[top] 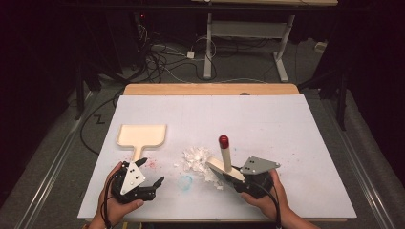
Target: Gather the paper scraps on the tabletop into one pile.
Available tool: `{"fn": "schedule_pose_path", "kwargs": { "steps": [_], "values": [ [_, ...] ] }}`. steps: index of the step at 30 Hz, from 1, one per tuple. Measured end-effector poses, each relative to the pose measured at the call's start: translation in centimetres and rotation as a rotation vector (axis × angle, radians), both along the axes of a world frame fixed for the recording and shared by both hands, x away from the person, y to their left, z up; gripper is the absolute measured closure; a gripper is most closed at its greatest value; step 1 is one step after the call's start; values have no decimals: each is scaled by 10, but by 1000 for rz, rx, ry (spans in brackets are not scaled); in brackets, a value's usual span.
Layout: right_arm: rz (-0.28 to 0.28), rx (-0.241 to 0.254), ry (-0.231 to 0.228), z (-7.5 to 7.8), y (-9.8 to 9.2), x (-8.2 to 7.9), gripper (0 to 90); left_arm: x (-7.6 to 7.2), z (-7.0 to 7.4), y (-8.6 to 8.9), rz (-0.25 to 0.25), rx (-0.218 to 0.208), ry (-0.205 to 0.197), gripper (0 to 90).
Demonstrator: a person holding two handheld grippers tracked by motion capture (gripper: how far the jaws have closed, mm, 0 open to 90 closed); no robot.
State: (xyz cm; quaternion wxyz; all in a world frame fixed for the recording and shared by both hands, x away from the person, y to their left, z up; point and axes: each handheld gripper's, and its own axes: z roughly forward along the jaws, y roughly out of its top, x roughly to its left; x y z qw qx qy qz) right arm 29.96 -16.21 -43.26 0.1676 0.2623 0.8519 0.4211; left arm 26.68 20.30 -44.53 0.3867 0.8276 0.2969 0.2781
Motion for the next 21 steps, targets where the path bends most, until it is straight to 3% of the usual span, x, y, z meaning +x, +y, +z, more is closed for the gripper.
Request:
{"fn": "schedule_pose_path", "kwargs": {
  "steps": [4, 9, 14, 19, 20, 21],
  "values": [
    [-16, 31, -36, 5, 6, 10, 680, 0, -1, 0, 0, 2, 4, 191],
    [-33, 65, -60, 17, -3, 15, 680, -1, -1, 1, 0, 4, 4, 191],
    [-10, 91, -59, 28, -30, 12, 681, -2, -2, -1, -6, 9, 9, 191],
    [11, 68, -59, 36, -68, 0, 681, -2, -5, -3, -14, 19, 20, 191],
    [20, 71, -48, 36, -83, -6, 681, -1, -5, -4, -19, 31, 22, 191],
    [20, 71, -48, 36, -83, -6, 681, -1, -5, -4, -19, 31, 22, 191]
  ]
}}
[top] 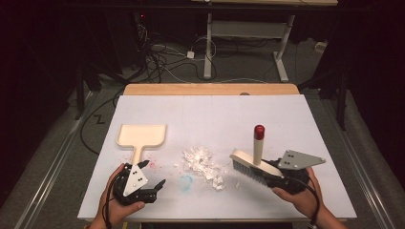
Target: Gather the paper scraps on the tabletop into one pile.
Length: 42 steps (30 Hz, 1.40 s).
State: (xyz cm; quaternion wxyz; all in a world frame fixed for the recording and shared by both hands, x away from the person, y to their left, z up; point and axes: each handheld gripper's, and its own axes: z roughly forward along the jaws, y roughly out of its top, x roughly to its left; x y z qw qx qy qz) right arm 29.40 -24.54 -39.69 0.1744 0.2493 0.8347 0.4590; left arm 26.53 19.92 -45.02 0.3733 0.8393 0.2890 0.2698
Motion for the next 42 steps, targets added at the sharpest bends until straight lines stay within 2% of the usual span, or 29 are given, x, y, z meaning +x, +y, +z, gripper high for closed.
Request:
{"fn": "schedule_pose_path", "kwargs": {
  "steps": [2, 5, 6, 8, 11, 15, 17, 18, 19, 20, 22, 23, 24, 27, 28, 33, 37, 39, 40, 42],
  "values": [
    [5, -5, 12, -4, -19, -8, 681, 0, 0, -1, 0, 0, 1, 191],
    [17, -12, 25, -9, -27, -12, 681, 0, 0, -2, -2, 3, 0, 191],
    [46, -24, 46, -13, -31, -17, 681, 0, 0, -3, -2, 3, 0, 191],
    [58, -32, 48, -15, -32, -19, 681, 0, 0, -3, -4, 5, 2, 191],
    [112, -33, 74, -22, -32, -26, 681, 0, 0, -4, -7, 5, 5, 191],
    [130, -20, 79, -28, -18, -24, 681, 1, 0, -4, -11, 10, 4, 191],
    [155, -30, 56, -30, 2, -20, 681, 1, 0, -4, -13, 7, 3, 191],
    [155, -30, 56, -30, 2, -20, 681, 1, 0, -4, -14, 5, 3, 191],
    [170, -41, 48, -32, 16, -13, 682, 1, 0, -4, -14, 7, 3, 191],
    [170, -41, 48, -32, 16, -13, 682, 2, 0, -4, -13, 7, 5, 191],
    [175, -29, 47, -34, 28, -7, 681, 3, -1, -3, -13, 6, 8, 191],
    [188, -45, 27, -36, 41, -1, 681, 3, -2, -2, -14, 10, 10, 191],
    [188, -45, 27, -36, 41, -1, 681, 4, -2, -2, -13, 12, 11, 191],
    [193, -35, 17, -37, 60, 10, 681, 3, -2, -1, -14, 6, 12, 191],
    [194, -14, 9, -36, 70, 17, 681, 3, -2, 0, -15, 7, 11, 191],
    [189, 11, -17, -35, 88, 30, 681, 3, -3, 1, -15, 9, 15, 191],
    [189, 12, -21, -31, 93, 35, 681, 2, -4, 1, -19, 8, 17, 191],
    [185, 1, -23, -28, 87, 33, 681, 1, -4, 2, -20, 12, 17, 191],
    [184, 11, -19, -23, 77, 30, 681, 1, -4, 2, -18, 9, 17, 191],
    [182, 15, -22, -20, 71, 28, 681, 1, -4, 2, -15, 9, 16, 191]
  ]
}}
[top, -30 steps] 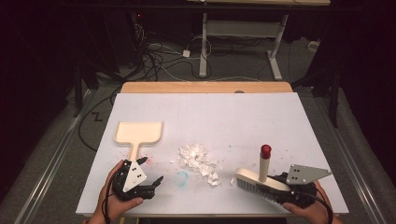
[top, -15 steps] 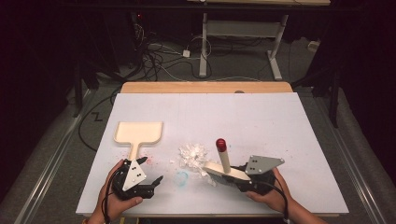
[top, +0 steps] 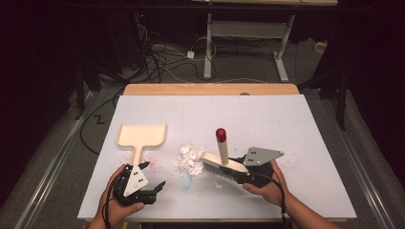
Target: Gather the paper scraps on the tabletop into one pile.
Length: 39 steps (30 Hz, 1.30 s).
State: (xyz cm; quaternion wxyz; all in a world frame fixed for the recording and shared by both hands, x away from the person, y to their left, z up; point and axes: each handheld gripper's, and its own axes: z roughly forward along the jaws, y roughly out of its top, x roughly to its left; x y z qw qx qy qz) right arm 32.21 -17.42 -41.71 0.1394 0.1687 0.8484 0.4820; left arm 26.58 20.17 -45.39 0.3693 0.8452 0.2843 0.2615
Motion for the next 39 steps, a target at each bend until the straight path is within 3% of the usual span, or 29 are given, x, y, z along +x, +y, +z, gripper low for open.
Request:
{"fn": "schedule_pose_path", "kwargs": {
  "steps": [2, 8, 15, 18, 21, 26, 30, 34, 39],
  "values": [
    [-9, 27, -1, 10, -18, -7, 681, 0, 0, 0, 2, 0, -1, 191],
    [-6, 48, 1, 23, -44, -25, 681, 0, 1, -3, -1, 8, -4, 191],
    [37, -9, 45, 9, -53, -42, 680, 0, 2, -1, 2, 3, -7, 191],
    [53, -43, 73, -3, -50, -43, 681, -1, 3, -1, 1, 2, -9, 191],
    [57, -33, 79, -11, -43, -40, 681, 0, 3, -1, 0, -2, -10, 191],
    [39, -32, 32, -20, -22, -29, 682, 1, 1, -2, -5, 3, -4, 190],
    [37, -41, 5, -20, -2, -17, 682, 1, 1, -2, -9, 5, -2, 191],
    [13, -9, -15, -20, 9, -3, 681, 2, 1, -2, -5, 5, -3, 191],
    [-2, 31, -27, -12, 8, 3, 681, 1, 0, -2, -11, 11, -1, 191]
  ]
}}
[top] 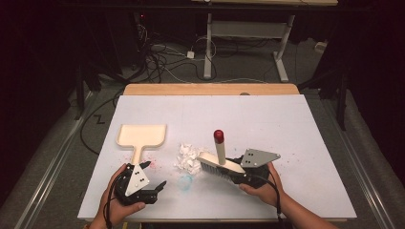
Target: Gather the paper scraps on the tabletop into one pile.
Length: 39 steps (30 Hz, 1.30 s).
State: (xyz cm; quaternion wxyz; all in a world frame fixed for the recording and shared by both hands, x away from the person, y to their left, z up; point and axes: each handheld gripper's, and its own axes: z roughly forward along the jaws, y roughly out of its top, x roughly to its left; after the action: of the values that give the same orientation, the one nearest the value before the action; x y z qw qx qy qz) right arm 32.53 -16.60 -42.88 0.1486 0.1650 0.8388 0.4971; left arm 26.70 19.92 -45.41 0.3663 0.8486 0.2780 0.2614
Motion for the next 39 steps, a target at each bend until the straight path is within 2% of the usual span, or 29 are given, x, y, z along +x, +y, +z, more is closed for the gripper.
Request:
{"fn": "schedule_pose_path", "kwargs": {
  "steps": [1, 3, 4, 8, 9, 10, 11, 12, 16, 18, 20, 23, 24, 25, 29, 31, 36, 39],
  "values": [
    [-7, 22, -7, 9, -8, -4, 681, 0, 0, 1, 0, 0, 1, 191],
    [-12, 33, -16, 14, -14, -5, 681, 0, 0, 2, 7, 1, 1, 191],
    [-32, 48, -21, 23, -25, -9, 681, 0, 0, 2, 10, 0, 1, 191],
    [-57, 46, -11, 28, -43, -15, 681, -1, 1, 3, 13, -7, -4, 191],
    [-77, 19, -11, 26, -53, -19, 681, -2, 1, 3, 12, -4, -5, 191],
    [-77, 19, -11, 26, -53, -19, 681, -2, 1, 3, 11, -5, -6, 191],
    [-90, 0, 0, 21, -61, -20, 681, -2, 1, 2, 8, -3, -6, 191],
    [-90, 0, 0, 21, -61, -20, 681, -2, 1, 2, 8, -3, -6, 191],
    [-123, -54, 10, 11, -70, -19, 681, -2, 2, 1, 7, -1, -9, 191],
    [-131, -56, 28, 5, -71, -15, 681, -2, 2, 1, 6, -5, -12, 191],
    [-142, -56, 29, -3, -65, -9, 681, -2, 2, 1, 7, -3, -11, 191],
    [-133, -49, 37, -6, -56, -5, 681, -1, 1, 1, 5, 3, -7, 191],
    [-126, -54, 26, -7, -43, -4, 681, -1, 1, 1, 4, 0, -6, 191],
    [-126, -54, 26, -7, -43, -4, 681, -1, 1, 1, 4, -2, -6, 191],
    [-80, -53, 9, -10, -11, 4, 681, -1, 1, 1, 3, -2, -5, 191],
    [-83, -51, -1, -10, -6, 5, 681, 0, 0, 1, 4, -2, -4, 191],
    [-66, -19, 6, -10, 14, 16, 681, 0, 0, 1, 3, -2, -3, 191],
    [-68, -21, 4, -10, 17, 18, 681, -1, 0, 2, 3, -4, -4, 191]
  ]
}}
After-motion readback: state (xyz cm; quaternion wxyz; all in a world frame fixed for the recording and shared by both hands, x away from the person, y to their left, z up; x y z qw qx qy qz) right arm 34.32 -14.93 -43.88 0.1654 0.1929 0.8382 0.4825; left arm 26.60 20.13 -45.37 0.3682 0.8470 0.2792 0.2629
